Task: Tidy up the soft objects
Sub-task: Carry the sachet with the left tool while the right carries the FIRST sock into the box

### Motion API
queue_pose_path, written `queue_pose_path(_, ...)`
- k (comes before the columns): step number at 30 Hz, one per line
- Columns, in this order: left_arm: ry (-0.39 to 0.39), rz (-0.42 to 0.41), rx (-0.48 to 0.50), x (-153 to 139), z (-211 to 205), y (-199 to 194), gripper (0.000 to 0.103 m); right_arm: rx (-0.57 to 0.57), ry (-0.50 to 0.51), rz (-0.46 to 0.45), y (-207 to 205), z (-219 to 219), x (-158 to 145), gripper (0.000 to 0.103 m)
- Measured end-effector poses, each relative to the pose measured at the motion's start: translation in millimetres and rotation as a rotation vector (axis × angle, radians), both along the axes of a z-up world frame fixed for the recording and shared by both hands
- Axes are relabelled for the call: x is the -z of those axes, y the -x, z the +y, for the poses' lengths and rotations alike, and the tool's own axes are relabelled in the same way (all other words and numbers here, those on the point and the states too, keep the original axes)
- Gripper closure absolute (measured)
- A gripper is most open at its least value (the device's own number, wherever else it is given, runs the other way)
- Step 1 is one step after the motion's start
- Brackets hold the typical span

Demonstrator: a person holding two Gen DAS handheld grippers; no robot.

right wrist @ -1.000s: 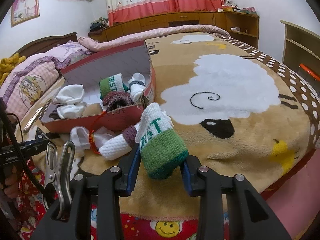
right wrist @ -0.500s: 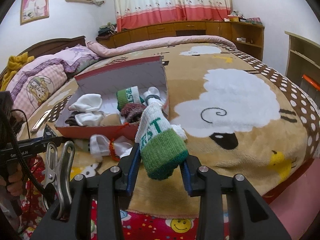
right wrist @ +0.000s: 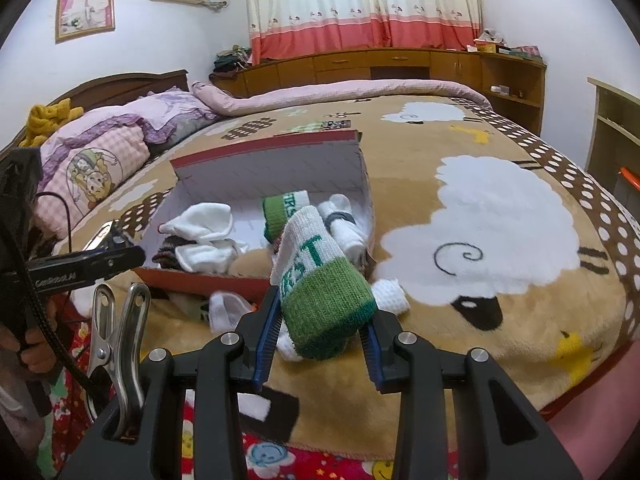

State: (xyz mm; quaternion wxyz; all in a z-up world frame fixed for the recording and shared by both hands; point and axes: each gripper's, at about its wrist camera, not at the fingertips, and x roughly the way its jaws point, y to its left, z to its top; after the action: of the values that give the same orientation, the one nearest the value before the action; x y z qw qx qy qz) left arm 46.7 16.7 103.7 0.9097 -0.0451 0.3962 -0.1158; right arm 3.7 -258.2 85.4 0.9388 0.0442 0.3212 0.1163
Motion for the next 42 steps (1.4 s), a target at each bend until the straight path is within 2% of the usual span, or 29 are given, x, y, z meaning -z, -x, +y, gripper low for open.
queue_pose_path(14,-0.015,-0.039,0.007,-17,-5,-46,0.053,-0.067,0.016,-0.023,-23,30,-15,0.065)
queue_pose_path(26,-0.017,-0.022,0.002,-8,-11,-71,0.054,-0.096,0.021,-0.018,-46,47,-13,0.065)
queue_pose_path(35,-0.025,-0.064,-0.017,-21,-5,-85,0.056,-0.109,0.010,-0.009,-61,55,-11,0.065)
queue_pose_path(42,-0.045,-0.055,-0.028,-13,-6,-107,0.056,-0.121,0.015,0.008,-74,62,-5,0.065)
